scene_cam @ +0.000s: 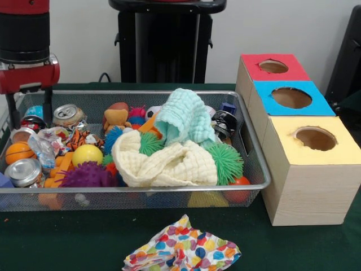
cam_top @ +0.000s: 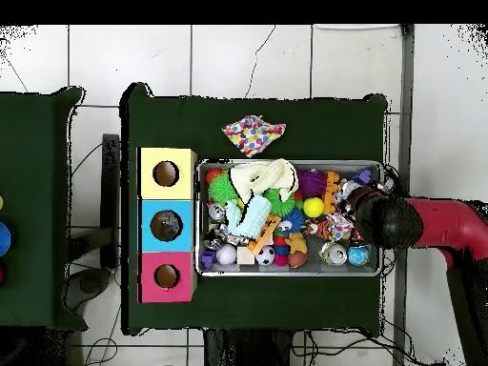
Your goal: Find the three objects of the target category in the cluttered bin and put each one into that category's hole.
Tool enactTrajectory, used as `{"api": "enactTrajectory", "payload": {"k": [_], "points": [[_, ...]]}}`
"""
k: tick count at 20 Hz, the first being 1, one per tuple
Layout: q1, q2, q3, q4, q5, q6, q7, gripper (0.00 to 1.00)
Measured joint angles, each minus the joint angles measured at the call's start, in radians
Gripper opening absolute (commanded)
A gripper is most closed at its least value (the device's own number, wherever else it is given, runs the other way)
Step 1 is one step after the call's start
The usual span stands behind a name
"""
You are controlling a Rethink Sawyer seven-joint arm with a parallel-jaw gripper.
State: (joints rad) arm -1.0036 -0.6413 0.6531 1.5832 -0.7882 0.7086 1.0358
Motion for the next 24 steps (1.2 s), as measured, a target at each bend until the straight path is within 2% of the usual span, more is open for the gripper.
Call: {"api": "enactTrajectory", "payload": {"k": [9,24], "points": [[0.004,0.030,0.000,0.000,-0.001,-0.003,0.000,1.00],[0.018,0.125,0.000,-0.026,-0.008,-0.047,0.000,1.00]]}}
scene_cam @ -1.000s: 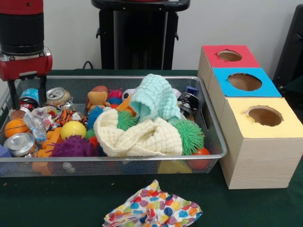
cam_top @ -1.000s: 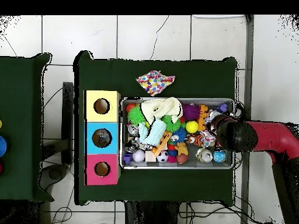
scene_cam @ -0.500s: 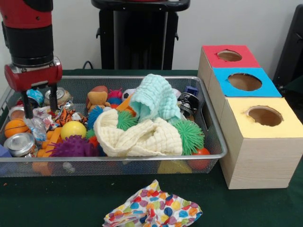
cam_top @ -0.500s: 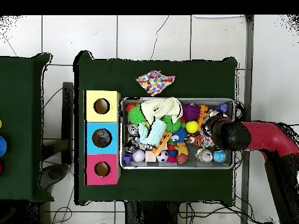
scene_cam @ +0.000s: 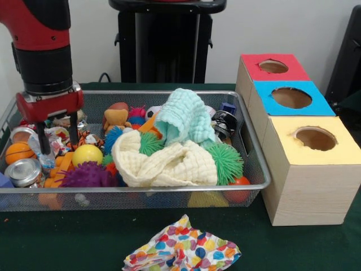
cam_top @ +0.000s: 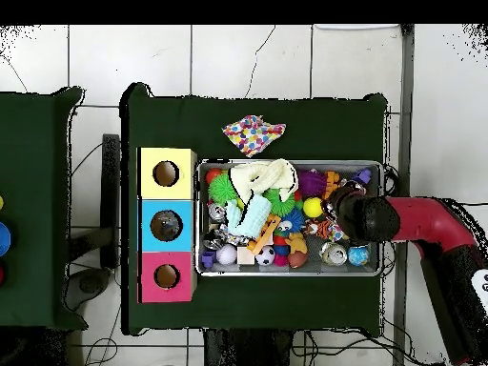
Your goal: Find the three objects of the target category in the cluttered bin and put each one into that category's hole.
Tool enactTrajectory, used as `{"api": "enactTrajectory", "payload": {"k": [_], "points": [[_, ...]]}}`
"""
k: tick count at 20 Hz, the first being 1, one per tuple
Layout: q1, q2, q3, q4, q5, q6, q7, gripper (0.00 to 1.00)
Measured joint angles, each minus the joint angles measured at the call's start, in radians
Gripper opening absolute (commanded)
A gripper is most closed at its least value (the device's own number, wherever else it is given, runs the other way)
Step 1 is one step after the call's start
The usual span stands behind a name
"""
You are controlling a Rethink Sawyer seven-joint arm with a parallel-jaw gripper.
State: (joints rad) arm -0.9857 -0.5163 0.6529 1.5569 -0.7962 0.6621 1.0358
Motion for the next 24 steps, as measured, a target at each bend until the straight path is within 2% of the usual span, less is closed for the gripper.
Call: {"api": "enactTrajectory", "payload": {"k": [5,17,24], "points": [[0.008,-0.005,0.000,-0.001,-0.001,-0.003,0.000,1.00],[0.016,-0.137,0.000,0.020,0.010,-0.003,0.000,1.00],[0.016,-0.145,0.000,0.020,0.011,-0.003,0.000,1.00]]}}
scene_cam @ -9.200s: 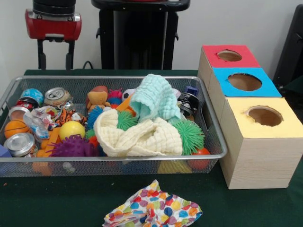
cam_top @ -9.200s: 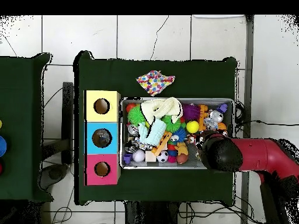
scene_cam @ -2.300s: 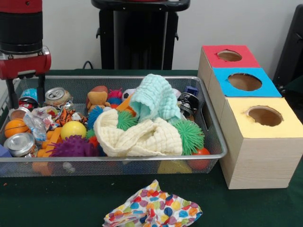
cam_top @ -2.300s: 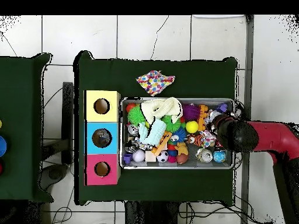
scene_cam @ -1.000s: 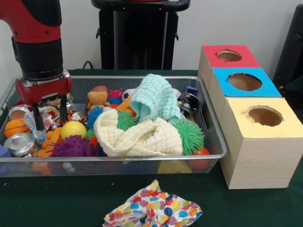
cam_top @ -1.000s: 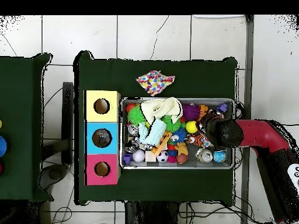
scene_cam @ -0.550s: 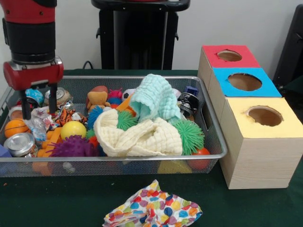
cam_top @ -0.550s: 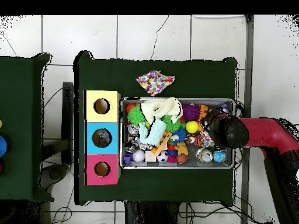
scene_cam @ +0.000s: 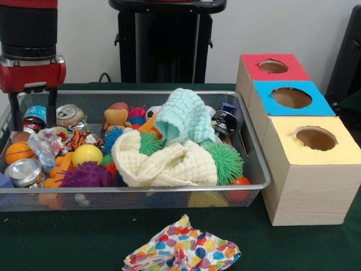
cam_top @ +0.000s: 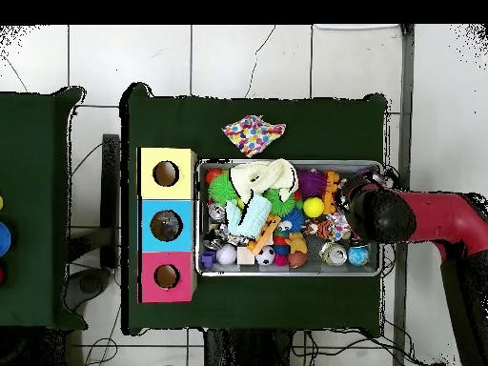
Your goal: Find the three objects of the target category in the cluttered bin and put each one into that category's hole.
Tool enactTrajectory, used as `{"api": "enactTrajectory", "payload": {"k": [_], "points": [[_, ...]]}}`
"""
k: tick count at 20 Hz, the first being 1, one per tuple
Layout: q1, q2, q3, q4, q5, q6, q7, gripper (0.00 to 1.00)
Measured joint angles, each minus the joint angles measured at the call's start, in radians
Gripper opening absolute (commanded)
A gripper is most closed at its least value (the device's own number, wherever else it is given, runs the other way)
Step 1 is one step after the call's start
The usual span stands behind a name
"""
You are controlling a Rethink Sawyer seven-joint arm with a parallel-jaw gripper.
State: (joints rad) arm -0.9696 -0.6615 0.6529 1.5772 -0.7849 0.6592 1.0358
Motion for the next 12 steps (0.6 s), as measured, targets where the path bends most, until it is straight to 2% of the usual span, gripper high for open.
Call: {"api": "enactTrajectory", "payload": {"k": [12], "points": [[0.000,0.039,0.000,0.000,0.000,0.000,0.000,1.00]]}}
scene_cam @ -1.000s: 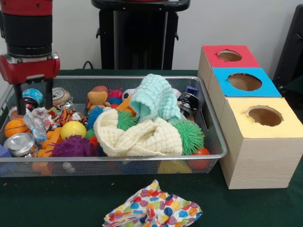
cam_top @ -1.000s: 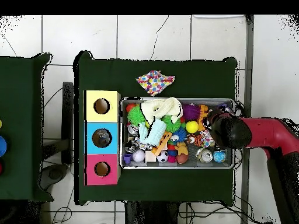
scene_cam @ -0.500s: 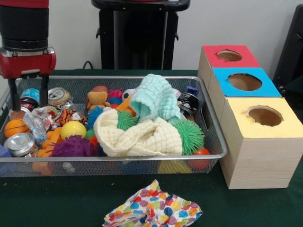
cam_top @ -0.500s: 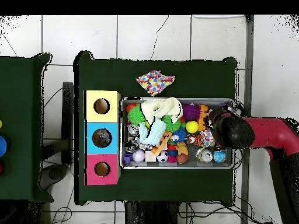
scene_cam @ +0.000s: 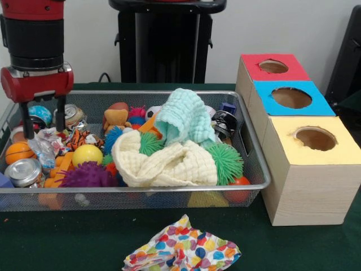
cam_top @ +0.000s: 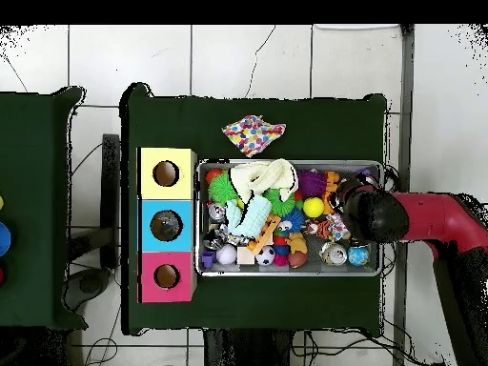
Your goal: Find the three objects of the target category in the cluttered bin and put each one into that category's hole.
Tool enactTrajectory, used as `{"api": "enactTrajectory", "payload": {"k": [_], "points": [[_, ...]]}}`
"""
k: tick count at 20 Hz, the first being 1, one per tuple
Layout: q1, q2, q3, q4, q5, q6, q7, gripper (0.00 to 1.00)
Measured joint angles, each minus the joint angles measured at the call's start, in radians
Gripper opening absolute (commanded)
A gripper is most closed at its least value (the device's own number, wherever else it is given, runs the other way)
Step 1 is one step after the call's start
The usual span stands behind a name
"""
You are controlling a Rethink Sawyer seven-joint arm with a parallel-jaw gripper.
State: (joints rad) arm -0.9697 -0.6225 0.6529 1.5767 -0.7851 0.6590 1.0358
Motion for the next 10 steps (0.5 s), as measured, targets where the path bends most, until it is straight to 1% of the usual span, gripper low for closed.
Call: {"api": "enactTrajectory", "payload": {"k": [10], "points": [[0.000,0.029,0.000,-0.009,-0.001,0.000,0.000,1.00]]}}
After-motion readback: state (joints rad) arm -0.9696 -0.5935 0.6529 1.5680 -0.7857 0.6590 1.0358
